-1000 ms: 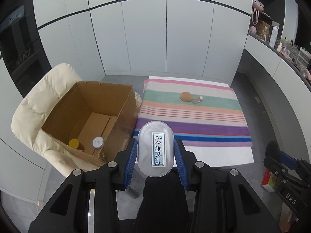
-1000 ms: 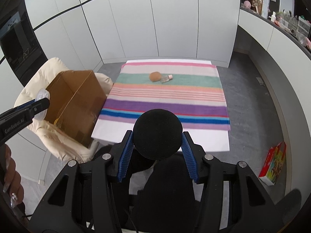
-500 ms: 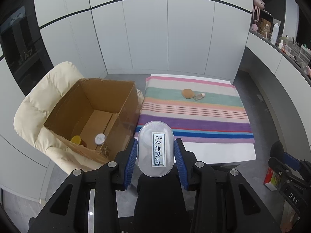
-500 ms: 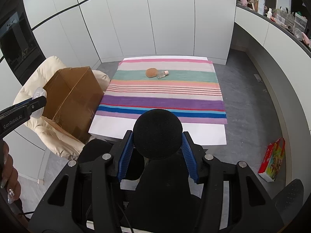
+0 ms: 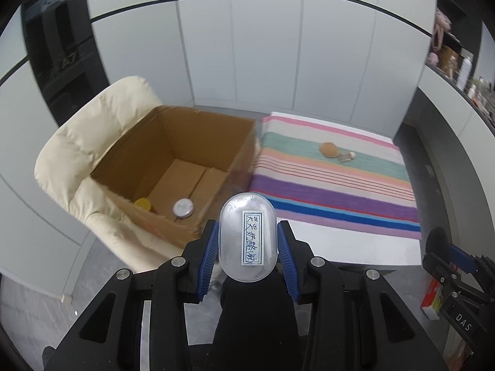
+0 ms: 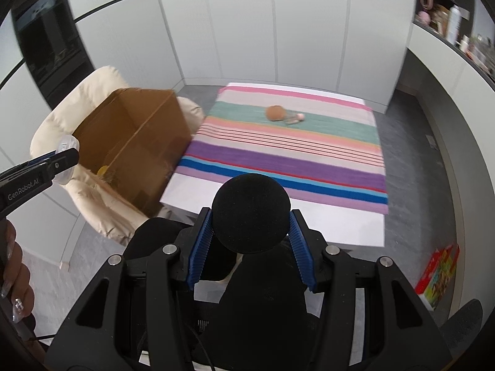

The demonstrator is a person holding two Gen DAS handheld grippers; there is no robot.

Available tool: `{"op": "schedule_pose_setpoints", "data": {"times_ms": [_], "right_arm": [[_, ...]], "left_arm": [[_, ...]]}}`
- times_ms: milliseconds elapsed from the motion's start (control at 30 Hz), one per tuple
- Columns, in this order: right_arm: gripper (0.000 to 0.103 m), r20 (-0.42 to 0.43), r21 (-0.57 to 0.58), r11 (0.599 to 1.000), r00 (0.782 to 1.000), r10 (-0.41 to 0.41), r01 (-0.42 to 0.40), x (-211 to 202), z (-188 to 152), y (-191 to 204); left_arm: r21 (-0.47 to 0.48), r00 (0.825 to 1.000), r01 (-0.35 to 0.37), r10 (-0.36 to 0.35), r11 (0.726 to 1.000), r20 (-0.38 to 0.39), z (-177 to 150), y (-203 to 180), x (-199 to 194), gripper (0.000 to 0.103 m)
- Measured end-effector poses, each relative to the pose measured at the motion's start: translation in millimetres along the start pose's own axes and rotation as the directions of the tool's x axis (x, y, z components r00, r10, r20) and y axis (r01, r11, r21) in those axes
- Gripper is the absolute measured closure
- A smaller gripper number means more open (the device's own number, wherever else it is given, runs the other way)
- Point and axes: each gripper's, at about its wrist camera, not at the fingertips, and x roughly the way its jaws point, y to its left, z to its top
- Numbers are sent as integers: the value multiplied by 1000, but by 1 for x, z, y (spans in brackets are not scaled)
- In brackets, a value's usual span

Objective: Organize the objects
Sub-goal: 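Carry the clear container and black puff over the cardboard box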

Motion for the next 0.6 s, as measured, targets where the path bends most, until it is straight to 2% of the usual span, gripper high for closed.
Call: {"op": "schedule_pose_setpoints", "data": {"times_ms": [333,600], "right_arm": [[51,-29,-144,983,994,109,-112,26,21,75],[51,-72,-282,936,977,200,-212,43,31,148]], "left_arm": [[-120,994,-102,96,987,-55,-15,77,11,63],[-198,983,-169,149,966,-110,-28,130,23,63]]}}
